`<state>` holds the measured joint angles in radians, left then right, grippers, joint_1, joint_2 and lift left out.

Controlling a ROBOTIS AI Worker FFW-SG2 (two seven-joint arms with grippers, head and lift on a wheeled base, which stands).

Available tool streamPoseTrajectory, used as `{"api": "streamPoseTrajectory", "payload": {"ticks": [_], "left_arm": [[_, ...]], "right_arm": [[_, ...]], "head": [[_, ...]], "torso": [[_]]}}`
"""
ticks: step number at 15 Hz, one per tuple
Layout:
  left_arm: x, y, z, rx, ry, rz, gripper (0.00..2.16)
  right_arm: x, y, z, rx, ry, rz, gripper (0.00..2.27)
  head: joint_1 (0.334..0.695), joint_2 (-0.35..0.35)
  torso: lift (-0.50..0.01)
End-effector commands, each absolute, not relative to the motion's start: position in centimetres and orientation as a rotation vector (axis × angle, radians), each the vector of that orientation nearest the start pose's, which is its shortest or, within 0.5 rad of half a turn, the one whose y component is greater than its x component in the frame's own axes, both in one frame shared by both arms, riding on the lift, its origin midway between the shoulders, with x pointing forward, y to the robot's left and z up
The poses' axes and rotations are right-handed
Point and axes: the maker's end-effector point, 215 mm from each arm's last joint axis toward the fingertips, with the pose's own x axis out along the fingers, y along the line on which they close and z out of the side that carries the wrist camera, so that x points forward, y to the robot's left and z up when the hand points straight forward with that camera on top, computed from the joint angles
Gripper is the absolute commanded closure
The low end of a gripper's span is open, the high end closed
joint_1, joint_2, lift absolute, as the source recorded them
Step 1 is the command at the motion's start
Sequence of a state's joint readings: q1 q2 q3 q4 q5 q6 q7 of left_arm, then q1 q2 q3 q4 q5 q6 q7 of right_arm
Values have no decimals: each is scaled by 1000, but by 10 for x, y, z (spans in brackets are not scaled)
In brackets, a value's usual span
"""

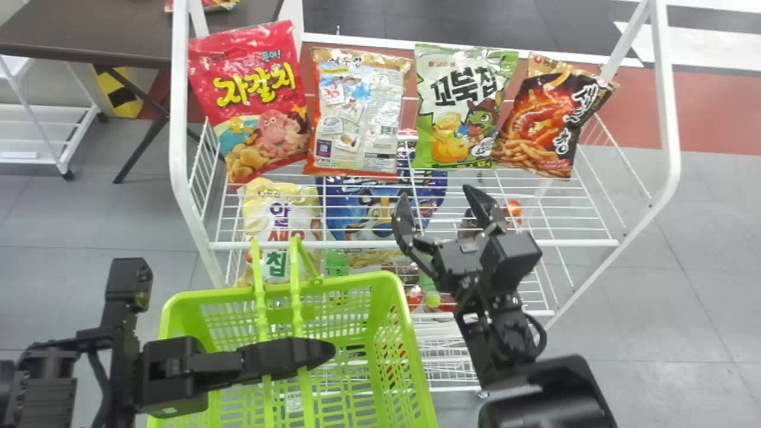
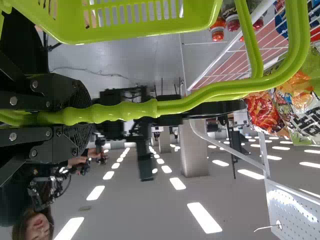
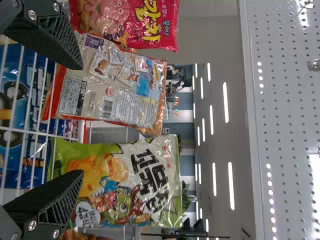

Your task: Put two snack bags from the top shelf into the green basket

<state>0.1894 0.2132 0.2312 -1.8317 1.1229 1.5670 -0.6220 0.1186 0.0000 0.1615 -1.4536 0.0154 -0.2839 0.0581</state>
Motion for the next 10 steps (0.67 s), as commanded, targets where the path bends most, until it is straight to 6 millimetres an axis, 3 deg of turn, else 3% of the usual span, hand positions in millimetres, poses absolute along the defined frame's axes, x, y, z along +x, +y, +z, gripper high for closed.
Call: {"api": "streamPoseTrajectory", "payload": {"ticks": [1,6,10], "left_arm": [[289,75,-375,-1130,1046,-1075,2142],[286,70,-377,-1117,1061,-1083,2142],[288,59,-374,-1086,1076,-1114,2142]], "right_arm": [[568,-104,-382,-10,-34,250,60],[622,-83,-374,-46,-4,299,60],[645,-76,-381,-85,54,319,60]], "head": [[695,-68],[695,-23],[695,-14]], "torso": [[-1],[-1],[-1]]}}
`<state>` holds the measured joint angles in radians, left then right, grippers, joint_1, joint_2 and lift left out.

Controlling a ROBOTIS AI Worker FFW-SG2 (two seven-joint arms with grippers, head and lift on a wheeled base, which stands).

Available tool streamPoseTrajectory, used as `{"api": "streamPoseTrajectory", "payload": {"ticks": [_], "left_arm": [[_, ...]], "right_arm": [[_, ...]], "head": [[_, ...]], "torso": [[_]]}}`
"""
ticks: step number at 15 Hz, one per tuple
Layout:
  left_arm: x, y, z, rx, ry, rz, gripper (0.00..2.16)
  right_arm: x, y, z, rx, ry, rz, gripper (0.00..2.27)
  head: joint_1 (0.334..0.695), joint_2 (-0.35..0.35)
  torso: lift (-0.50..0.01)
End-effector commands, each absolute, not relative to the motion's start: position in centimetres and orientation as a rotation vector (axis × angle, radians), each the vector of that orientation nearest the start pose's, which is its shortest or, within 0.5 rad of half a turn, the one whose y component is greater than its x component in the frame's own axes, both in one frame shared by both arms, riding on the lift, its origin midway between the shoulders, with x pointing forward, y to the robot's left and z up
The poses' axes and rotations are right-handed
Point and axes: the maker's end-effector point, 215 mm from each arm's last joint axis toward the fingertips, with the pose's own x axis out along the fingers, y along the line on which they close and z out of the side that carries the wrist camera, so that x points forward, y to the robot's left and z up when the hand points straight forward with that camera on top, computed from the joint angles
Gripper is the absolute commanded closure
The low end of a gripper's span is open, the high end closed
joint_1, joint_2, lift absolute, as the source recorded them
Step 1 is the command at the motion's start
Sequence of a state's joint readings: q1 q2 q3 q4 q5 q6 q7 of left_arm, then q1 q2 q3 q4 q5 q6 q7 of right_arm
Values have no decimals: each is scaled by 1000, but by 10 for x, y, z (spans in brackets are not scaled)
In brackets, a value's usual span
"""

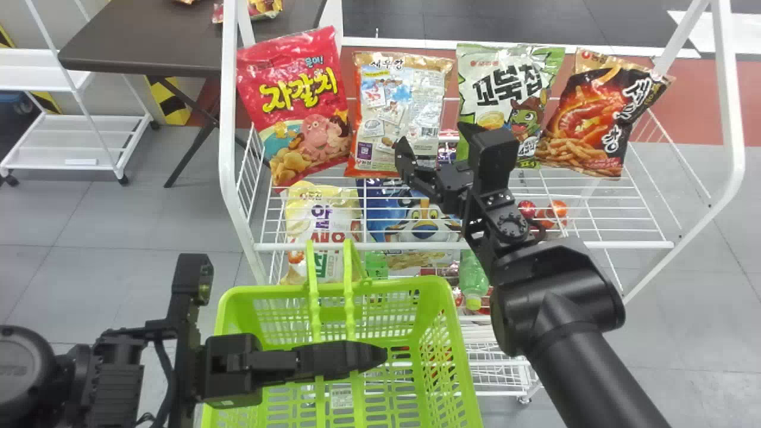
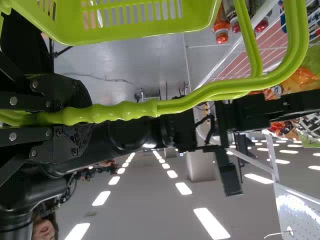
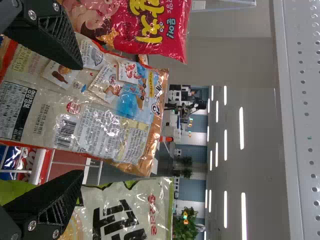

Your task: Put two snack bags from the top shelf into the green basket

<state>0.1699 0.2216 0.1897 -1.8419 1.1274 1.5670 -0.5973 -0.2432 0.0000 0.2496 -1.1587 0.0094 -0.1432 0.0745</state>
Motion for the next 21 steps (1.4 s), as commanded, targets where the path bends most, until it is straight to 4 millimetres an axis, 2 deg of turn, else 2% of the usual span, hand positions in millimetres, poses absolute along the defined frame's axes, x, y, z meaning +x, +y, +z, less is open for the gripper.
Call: {"api": "streamPoseTrajectory", "payload": {"ticks": [1,2,6,10,12,13,15,16,17,18,21], "left_arm": [[289,57,-374,-1077,1081,-1115,2142],[289,57,-374,-1078,1080,-1117,2142],[288,55,-374,-1076,1083,-1121,2142],[287,53,-373,-1074,1085,-1126,2142],[287,52,-374,-1076,1089,-1126,2142],[286,52,-374,-1077,1089,-1128,2142],[286,52,-375,-1081,1092,-1125,2142],[286,53,-376,-1084,1093,-1124,2142],[287,52,-376,-1083,1092,-1124,2142],[287,52,-376,-1086,1092,-1124,2142],[288,55,-378,-1094,1093,-1116,2142]], "right_arm": [[649,-70,-387,-97,80,342,56],[651,-60,-392,-110,98,369,56],[669,-47,-400,-173,132,425,56],[693,-54,-395,-233,148,428,56],[696,-52,-396,-247,165,442,198],[697,-54,-399,-255,178,441,431],[696,-56,-406,-266,196,440,1426],[696,-56,-405,-267,193,441,1713],[695,-56,-407,-272,191,435,2094],[695,-57,-405,-279,181,427,2243],[692,-50,-395,-280,141,438,2243]], "head": [[695,-15],[695,-17],[695,0],[695,6],[695,2],[695,1],[695,-1],[695,-2],[695,-3],[695,-4],[695,-5]], "torso": [[-1],[-1],[-1],[-1],[-1],[-1],[-1],[-1],[-1],[-1],[-1]]}}
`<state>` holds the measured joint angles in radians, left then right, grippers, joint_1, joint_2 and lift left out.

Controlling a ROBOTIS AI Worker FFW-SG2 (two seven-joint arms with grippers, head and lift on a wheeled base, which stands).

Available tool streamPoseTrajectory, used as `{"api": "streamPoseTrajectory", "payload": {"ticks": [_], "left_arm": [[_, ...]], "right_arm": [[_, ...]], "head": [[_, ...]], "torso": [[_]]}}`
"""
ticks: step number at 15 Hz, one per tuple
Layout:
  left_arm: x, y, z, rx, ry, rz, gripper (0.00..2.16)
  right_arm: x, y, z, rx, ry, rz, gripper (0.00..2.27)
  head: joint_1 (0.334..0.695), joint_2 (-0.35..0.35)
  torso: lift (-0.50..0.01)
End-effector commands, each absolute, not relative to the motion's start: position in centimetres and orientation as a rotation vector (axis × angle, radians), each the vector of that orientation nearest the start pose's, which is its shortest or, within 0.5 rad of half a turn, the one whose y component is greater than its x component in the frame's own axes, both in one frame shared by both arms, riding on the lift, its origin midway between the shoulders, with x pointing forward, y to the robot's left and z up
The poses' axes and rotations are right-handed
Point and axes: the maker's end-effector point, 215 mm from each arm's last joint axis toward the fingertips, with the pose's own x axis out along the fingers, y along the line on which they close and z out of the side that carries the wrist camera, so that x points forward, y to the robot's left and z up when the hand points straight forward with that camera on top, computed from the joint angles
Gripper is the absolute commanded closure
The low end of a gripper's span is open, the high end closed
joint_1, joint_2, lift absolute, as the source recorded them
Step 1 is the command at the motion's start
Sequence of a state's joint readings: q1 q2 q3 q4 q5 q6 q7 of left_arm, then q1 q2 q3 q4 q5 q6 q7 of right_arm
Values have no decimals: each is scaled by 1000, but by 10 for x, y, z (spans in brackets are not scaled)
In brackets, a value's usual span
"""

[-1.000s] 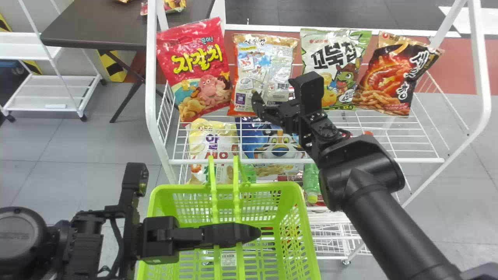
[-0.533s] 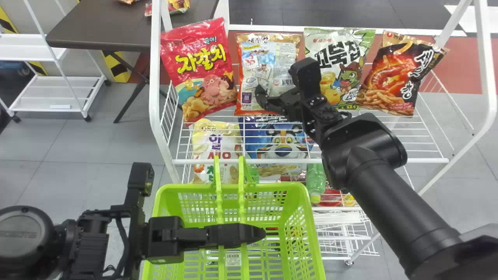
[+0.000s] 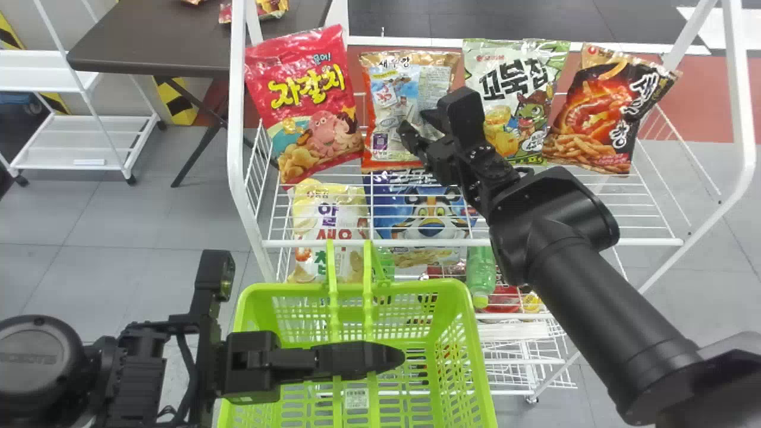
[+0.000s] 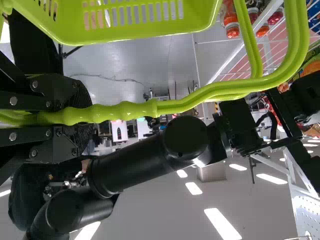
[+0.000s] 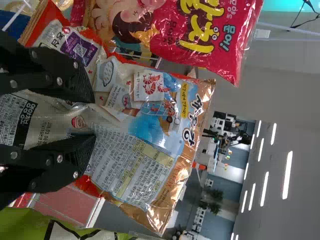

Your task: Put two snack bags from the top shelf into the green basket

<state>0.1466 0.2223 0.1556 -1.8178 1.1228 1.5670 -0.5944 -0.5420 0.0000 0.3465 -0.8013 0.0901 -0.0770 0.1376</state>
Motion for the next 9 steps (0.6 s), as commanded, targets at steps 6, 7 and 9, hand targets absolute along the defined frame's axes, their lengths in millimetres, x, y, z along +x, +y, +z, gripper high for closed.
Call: {"api": "streamPoseTrajectory", "payload": {"ticks": [6,7,9], "left_arm": [[291,58,-379,-1102,1093,-1109,2142],[291,59,-379,-1100,1093,-1108,2142],[292,62,-380,-1099,1094,-1102,2142]], "right_arm": [[660,-37,-403,-323,166,425,2243],[652,-35,-403,-340,167,419,2243],[642,-29,-386,-335,137,415,2243]], "head": [[695,11],[695,14],[695,23]], "torso": [[-1],[-1],[-1]]}}
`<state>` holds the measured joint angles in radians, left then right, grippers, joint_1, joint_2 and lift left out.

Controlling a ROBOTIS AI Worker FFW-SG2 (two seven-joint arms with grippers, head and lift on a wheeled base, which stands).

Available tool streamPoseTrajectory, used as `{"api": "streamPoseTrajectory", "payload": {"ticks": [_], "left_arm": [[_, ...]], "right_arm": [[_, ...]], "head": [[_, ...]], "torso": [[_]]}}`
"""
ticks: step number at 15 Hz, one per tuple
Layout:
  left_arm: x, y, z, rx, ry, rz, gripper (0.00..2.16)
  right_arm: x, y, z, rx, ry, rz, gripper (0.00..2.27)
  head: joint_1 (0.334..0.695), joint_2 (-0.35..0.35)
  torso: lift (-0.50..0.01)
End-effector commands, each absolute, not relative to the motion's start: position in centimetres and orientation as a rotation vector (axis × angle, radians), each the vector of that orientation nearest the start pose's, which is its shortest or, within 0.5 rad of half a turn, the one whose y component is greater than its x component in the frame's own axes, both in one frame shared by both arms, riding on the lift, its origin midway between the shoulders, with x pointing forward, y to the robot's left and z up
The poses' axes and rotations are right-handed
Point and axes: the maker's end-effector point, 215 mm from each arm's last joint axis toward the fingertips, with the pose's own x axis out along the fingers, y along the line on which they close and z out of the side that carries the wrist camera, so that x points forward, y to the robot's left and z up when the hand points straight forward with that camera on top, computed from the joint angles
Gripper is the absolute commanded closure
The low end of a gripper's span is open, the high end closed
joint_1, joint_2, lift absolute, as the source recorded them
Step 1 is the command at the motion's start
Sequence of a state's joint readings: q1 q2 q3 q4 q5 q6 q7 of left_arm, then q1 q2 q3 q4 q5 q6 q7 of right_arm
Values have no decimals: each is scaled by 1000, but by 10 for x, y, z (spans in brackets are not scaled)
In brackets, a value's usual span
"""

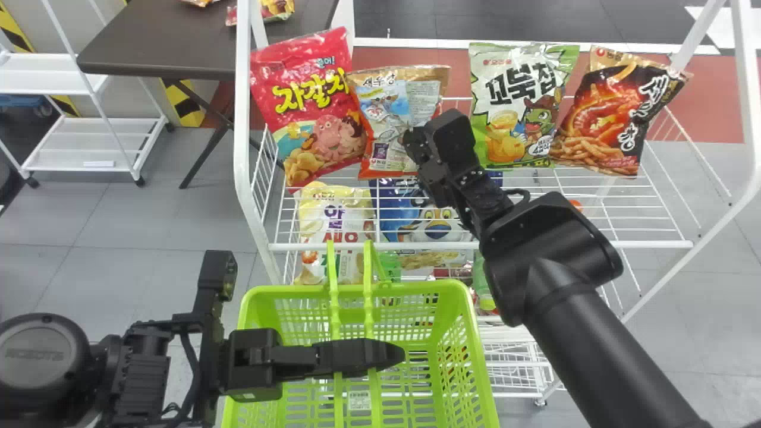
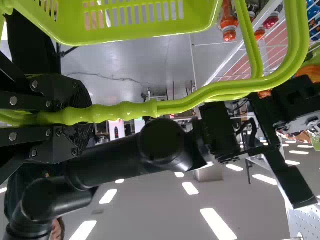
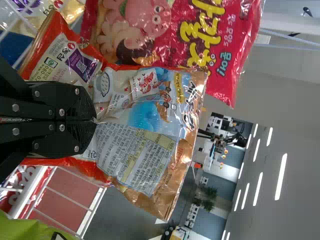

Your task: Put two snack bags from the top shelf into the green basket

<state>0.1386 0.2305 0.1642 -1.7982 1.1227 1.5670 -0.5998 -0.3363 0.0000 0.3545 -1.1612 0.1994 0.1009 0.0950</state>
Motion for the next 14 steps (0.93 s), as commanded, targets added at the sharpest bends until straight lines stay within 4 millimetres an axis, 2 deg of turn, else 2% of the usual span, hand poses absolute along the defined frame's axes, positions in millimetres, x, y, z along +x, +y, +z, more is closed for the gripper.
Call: {"api": "streamPoseTrajectory", "payload": {"ticks": [1,3,4,9,11,14], "left_arm": [[293,62,-380,-1097,1093,-1104,2142],[293,63,-380,-1096,1094,-1103,2142],[293,66,-380,-1095,1094,-1099,2142],[295,70,-383,-1101,1096,-1088,2142],[296,69,-382,-1099,1097,-1092,2142],[297,70,-383,-1103,1096,-1088,2142]], "right_arm": [[639,-24,-379,-331,128,420,2243],[626,-21,-379,-321,161,417,2243],[614,-17,-377,-327,175,416,2243],[560,-24,-360,-300,257,374,2243],[541,-33,-343,-304,271,345,2243],[514,-53,-331,-293,325,296,2243]], "head": [[695,27],[695,42],[695,46],[695,60],[695,60],[695,45]], "torso": [[-1],[-1],[-1],[-1],[-1],[-1]]}}
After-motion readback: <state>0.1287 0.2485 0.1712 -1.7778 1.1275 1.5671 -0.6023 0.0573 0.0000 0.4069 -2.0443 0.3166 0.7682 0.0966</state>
